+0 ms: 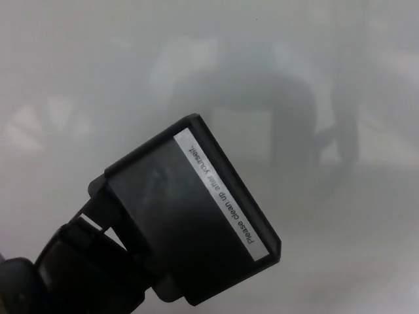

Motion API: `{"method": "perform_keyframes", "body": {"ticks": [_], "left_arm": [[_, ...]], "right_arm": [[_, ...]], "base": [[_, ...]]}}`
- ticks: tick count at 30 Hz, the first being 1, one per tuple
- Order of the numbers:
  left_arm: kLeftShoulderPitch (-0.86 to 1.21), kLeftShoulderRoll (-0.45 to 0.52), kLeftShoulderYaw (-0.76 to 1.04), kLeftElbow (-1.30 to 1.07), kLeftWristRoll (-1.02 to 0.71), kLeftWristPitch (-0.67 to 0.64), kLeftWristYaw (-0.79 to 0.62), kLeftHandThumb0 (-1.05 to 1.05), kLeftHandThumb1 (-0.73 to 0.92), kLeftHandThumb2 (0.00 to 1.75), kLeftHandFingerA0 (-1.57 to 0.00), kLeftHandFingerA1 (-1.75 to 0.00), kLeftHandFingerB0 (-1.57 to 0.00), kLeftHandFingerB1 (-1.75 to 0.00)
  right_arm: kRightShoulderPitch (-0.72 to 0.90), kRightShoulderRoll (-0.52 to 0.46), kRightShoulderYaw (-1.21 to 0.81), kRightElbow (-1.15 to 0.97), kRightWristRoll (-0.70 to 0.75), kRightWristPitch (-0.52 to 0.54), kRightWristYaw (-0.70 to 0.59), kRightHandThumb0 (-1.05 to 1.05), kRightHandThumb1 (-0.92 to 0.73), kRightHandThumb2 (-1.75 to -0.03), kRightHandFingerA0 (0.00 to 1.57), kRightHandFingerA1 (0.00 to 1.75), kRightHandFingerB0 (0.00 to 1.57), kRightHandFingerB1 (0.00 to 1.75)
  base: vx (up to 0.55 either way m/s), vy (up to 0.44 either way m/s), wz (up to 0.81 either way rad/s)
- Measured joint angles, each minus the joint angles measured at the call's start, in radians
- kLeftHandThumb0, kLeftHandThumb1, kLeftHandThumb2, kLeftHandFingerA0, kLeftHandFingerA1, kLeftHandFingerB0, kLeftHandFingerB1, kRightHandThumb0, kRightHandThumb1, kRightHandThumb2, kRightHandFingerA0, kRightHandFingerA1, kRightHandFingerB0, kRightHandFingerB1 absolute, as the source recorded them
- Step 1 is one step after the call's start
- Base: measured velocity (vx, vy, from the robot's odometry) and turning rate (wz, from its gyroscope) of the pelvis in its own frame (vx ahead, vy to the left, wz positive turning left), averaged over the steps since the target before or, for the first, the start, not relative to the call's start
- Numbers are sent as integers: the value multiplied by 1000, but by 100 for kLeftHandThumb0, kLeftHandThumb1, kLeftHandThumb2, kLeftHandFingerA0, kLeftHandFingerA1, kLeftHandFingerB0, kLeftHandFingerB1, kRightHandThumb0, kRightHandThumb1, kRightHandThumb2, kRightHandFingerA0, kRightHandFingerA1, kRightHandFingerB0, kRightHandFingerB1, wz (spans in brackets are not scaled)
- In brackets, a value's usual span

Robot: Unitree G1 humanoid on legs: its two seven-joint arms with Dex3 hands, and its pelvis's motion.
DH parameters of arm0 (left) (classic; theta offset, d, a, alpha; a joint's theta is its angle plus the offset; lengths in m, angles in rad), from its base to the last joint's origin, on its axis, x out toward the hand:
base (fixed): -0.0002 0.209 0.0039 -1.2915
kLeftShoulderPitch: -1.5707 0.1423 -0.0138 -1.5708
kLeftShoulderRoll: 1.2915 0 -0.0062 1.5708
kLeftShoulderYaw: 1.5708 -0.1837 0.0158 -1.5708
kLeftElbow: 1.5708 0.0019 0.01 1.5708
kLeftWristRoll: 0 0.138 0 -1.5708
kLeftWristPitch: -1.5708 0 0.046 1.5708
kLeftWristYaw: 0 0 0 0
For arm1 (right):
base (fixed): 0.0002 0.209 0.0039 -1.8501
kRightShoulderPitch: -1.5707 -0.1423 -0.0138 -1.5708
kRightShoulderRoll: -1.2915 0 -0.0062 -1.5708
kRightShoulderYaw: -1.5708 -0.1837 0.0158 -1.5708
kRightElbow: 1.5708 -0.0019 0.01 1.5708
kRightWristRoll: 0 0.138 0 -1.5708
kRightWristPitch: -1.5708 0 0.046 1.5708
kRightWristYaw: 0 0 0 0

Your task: A magnetic marker holder is on the left hand side of the white board, the robot put the index and middle finger into the opening of the container and pull off the magnetic holder and hand it to a human on the left hand side.

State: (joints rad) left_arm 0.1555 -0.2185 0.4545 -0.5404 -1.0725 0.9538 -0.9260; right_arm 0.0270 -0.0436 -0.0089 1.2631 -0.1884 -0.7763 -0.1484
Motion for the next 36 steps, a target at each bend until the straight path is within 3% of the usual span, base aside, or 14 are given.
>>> {"method": "perform_keyframes", "body": {"ticks": [13, 14, 15, 20, 21, 22, 27, 28, 31, 32, 33, 34, 36], "left_arm": [[-50, 24, 86, 15, -169, -40, 19, -91, 49, 88, -30, -41, -15, -42], [-51, 25, 87, 17, -173, -40, 19, -98, 46, 86, -31, -38, -19, -40], [-56, 27, 91, 22, -184, -43, 21, -90, 51, 57, -40, -33, -25, -35], [-75, 32, 112, 73, -258, -58, 33, -90, 51, 57, -40, -33, -25, -35], [-76, 33, 114, 79, -269, -62, 37, -63, 35, 81, -34, -47, -17, -42], [-76, 34, 115, 83, -278, -65, 40, -70, 46, 55, -36, -32, -32, -35], [-79, 35, 113, 109, -346, -82, 92, -66, 45, 55, -32, -31, -28, -36], [-79, 35, 112, 113, -362, -86, 106, -68, 39, 69, -26, -38, -25, -43], [-72, 35, 106, 117, -393, -97, 138, -68, 39, 69, -26, -38, -25, -43], [-65, 35, 104, 117, -408, -102, 152, -69, 45, 55, -34, -31, -30, -36], [-56, 35, 101, 117, -429, -110, 171, -69, 45, 55, -34, -31, -30, -36], [-50, 35, 99, 116, -437, -113, 177, -69, 38, 69, -29, -38, -27, -42], [-9, 37, 92, 111, -460, -121, 196, -71, 38, 70, -28, -38, -26, -44]], "right_arm": [[-7, 0, 0, 0, 0, 2, 0, -67, -66, -98, 59, 58, 29, 46], [-7, 0, 0, 0, 0, 2, 0, -65, -66, -98, 59, 58, 28, 47], [-7, 0, 0, 0, 0, 2, 0, -65, -65, -98, 59, 58, 28, 47], [-9, 0, -1, 0, 0, 5, 0, -65, -65, -98, 59, 58, 28, 47], [-9, 0, -1, 0, 0, 5, 0, -67, -65, -98, 61, 59, 28, 47], [-10, 0, -1, 0, 0, 6, 0, -66, -65, -98, 60, 59, 29, 47], [-21, -1, -1, 1, 0, 9, 0, -66, -65, -97, 59, 58, 29, 47], [-24, -1, -2, 1, 0, 10, 1, -65, -66, -97, 60, 59, 29, 47], [-24, -1, -2, 1, 1, 11, 2, -65, -66, -97, 60, 59, 29, 47], [-20, -1, -2, 2, 1, 11, 2, -66, -65, -98, 59, 58, 28, 46], [-16, -1, -2, 3, 1, 12, 3, -66, -65, -98, 59, 58, 28, 46], [-12, -1, -1, 4, 1, 12, 3, -67, -65, -97, 60, 58, 29, 47], [11, -2, -1, 4, 1, 11, 6, -67, -65, -97, 60, 58, 30, 47]], "base": [[0, 0, 0], [0, 0, 0], [0, 0, 0], [0, 0, 0], [0, 0, 0], [0, 0, 0], [0, 0, 0], [0, 0, 0], [0, 0, 0], [0, 0, 0], [0, 0, 0], [0, 0, 0], [0, 0, 0]]}}
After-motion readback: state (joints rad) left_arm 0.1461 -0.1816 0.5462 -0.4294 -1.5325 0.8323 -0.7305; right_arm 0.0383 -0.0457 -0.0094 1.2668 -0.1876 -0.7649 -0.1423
